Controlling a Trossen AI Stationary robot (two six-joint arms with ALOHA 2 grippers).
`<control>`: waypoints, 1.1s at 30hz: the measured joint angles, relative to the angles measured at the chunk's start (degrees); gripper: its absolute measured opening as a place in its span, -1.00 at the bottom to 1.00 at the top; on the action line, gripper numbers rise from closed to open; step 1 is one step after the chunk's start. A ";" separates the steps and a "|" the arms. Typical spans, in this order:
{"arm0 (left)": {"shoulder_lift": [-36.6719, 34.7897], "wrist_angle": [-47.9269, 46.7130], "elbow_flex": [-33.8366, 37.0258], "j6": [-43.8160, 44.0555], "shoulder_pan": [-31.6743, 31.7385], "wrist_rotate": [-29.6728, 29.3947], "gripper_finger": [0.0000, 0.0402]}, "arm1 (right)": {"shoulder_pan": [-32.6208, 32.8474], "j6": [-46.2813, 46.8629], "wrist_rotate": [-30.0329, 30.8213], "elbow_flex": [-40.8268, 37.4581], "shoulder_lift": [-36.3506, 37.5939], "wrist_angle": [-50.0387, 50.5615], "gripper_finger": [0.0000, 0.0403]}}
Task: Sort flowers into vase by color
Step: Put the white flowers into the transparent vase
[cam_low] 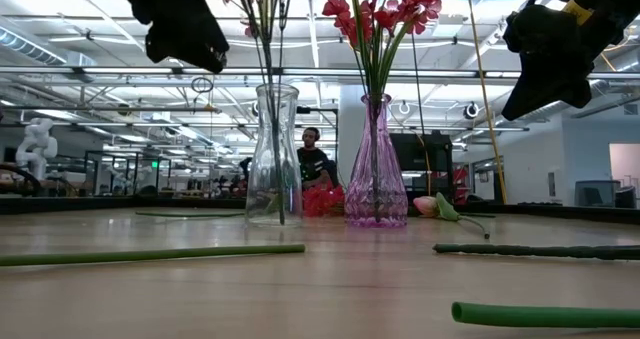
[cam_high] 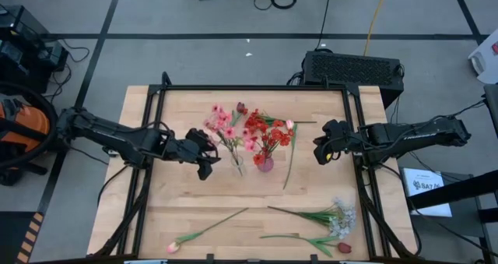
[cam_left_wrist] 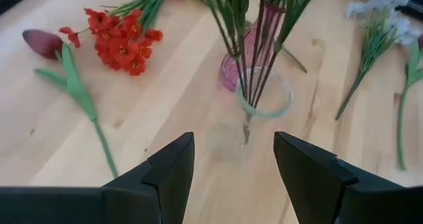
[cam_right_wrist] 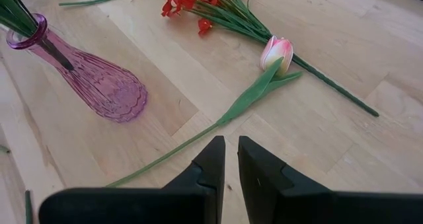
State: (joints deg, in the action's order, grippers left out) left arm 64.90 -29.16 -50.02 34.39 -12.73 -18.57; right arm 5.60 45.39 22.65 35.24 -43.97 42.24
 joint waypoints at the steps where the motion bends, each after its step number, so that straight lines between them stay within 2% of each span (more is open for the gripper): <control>1: -0.42 -0.91 0.00 1.29 0.00 0.04 0.06 | -0.01 0.00 0.00 0.00 0.00 0.01 -0.82; 6: -3.27 -5.10 0.00 6.97 -0.79 0.95 0.06 | 0.01 -0.74 0.00 0.00 0.00 0.04 -0.82; 15: -10.93 -6.32 0.00 6.90 -2.97 1.11 0.07 | -0.01 -0.96 0.02 0.00 0.00 0.07 -0.82; 22: -13.74 -20.56 0.00 8.85 -2.88 -0.09 0.07 | -0.01 -1.09 0.40 0.00 0.00 0.04 -0.82; 27: -12.67 -25.82 1.10 9.36 -0.56 -0.43 0.07 | -0.01 0.21 2.06 0.00 0.00 0.04 -0.82; 30: -11.86 -28.13 3.10 13.10 2.64 -0.41 0.07 | -0.01 0.28 3.06 0.00 0.00 0.02 -0.82; 33: -11.35 -28.25 6.48 14.34 6.30 2.03 0.07 | -0.01 0.35 3.13 0.00 0.00 -0.11 -0.82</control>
State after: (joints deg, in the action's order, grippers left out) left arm 53.55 -57.41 -43.54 48.72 -6.43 -16.54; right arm 5.58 45.74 25.78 35.24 -43.97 42.13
